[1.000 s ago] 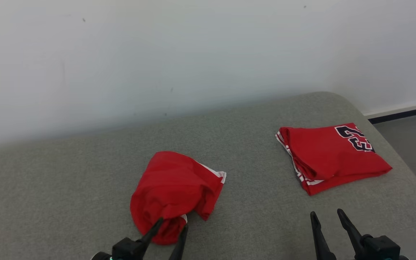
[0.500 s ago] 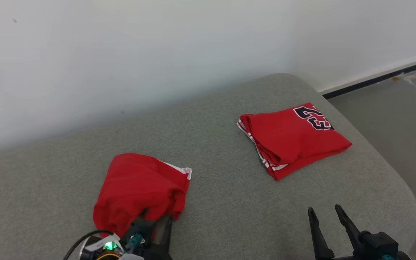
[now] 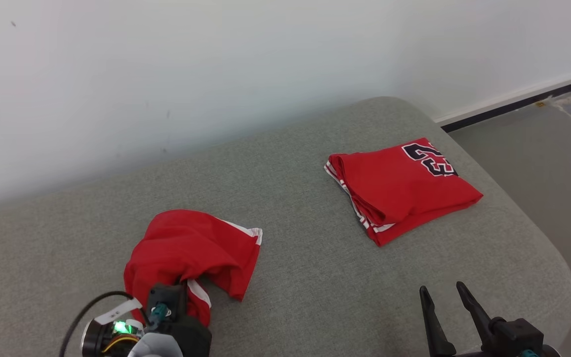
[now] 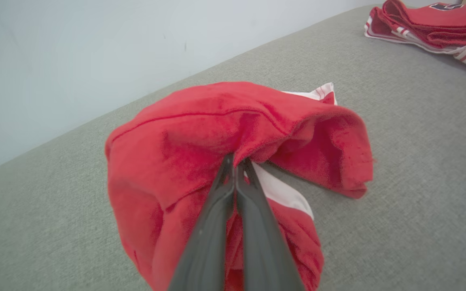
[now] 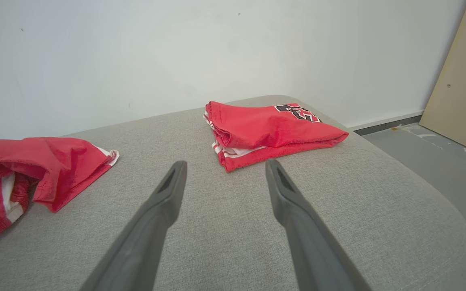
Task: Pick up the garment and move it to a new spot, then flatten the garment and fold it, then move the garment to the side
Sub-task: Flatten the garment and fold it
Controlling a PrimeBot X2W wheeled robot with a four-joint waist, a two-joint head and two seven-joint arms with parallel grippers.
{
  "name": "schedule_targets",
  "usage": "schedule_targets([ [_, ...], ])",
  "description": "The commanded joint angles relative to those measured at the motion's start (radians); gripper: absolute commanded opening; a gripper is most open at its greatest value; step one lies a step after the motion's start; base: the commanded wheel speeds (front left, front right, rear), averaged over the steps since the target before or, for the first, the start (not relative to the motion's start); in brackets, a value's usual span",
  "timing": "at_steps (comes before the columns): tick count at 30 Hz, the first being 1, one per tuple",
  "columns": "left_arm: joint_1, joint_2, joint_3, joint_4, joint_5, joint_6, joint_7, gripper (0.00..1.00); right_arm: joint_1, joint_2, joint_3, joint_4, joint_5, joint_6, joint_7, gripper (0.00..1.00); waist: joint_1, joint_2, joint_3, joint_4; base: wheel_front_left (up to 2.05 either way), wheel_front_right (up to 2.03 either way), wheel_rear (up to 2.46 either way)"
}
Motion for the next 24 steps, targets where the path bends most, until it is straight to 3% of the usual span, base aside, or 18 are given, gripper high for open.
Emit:
schedule_targets([
  [1, -0.016, -0.003, 0.008, 0.001, -0.02, -0.008, -0.012, 0.0, -0.007, 0.0, 0.002, 0.002, 0.007, -0.003, -0.004, 1.0, -0.0001, -0.0001, -0.002, 0.007, 0.0, 0.0, 0.0],
  [6, -0.051, -0.032, 0.015, -0.034, -0.056, -0.06, -0.046, 0.0, -0.004, 0.0, 0.0, 0.003, 0.011, -0.003, -0.004, 1.0, -0.0001, -0.0001, -0.008, 0.034, 0.0, 0.0, 0.0],
  [16, -0.158, -0.082, 0.003, -0.36, -0.119, -0.124, -0.075, 0.0, 0.006, 0.002, -0.004, 0.013, 0.014, -0.003, -0.009, 1.0, -0.0001, -0.0001, -0.034, 0.096, 0.0, 0.0, 0.0],
  [24, -0.158, -0.087, -0.071, -0.568, -0.178, -0.131, 0.091, 0.0, 0.015, 0.002, -0.005, 0.016, 0.018, -0.003, -0.013, 1.0, -0.0001, -0.0001, -0.049, 0.129, 0.0, 0.0, 0.0],
])
